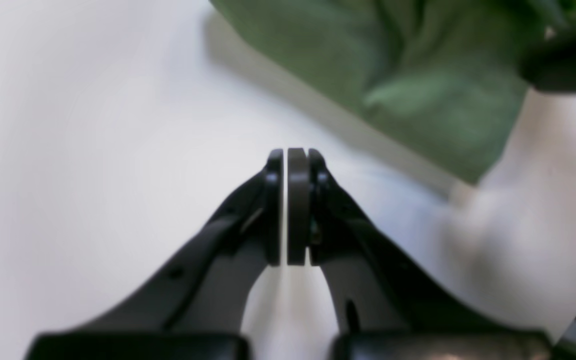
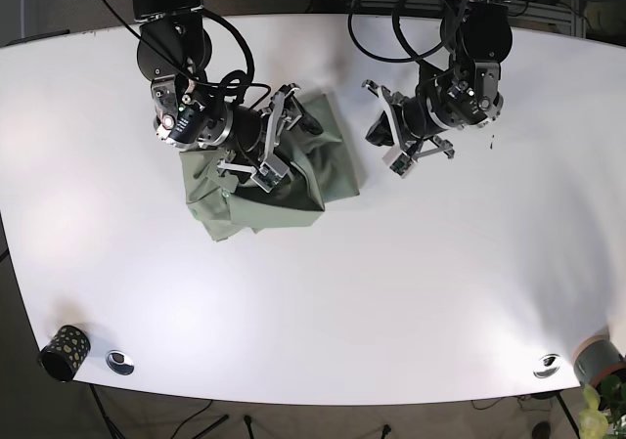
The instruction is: Fold the T-shirt properly
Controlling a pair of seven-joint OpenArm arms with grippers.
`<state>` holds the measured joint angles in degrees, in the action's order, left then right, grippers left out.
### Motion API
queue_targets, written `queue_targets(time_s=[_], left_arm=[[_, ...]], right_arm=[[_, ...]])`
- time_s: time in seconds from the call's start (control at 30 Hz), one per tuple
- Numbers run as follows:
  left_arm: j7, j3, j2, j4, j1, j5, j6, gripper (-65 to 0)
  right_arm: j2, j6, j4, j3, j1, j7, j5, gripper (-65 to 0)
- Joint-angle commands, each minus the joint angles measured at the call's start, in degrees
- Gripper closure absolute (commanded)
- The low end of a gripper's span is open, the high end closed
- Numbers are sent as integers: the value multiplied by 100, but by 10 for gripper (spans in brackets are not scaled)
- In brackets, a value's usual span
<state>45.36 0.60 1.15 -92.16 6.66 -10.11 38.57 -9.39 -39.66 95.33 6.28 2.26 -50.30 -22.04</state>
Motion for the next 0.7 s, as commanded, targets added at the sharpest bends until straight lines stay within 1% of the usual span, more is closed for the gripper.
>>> queue_targets(time_s=[0.0,0.03,0.1,0.17,0.3,0.53,0.67], left_arm=[[-251,15,-14,-10,-204,-84,143,0],[-268,15,-22,51,-248,-75,143,0],[-277,32,-31,245,-362,-84,143,0],[-277,182,-93,385,-441,-84,143,0],[-277,419,-146,693,-635,-75,143,0],[-339,621,-189,1212,-863,-92,143,0],[-611,621,-198,1317,-863,-92,143,0]], right_arm=[[-33,-34,-104,-17,-99,358,-86,-406],[-33,-34,-183,-17,-99,428,-86,-380],[-33,-34,-333,-26,-169,569,-86,-293],[-41,-34,-386,-26,-213,586,-86,-217],[-129,-34,-518,-26,-248,683,-86,-113],[-138,-34,-430,-17,-336,789,-112,-11],[-147,-34,54,-9,-301,753,-121,0]])
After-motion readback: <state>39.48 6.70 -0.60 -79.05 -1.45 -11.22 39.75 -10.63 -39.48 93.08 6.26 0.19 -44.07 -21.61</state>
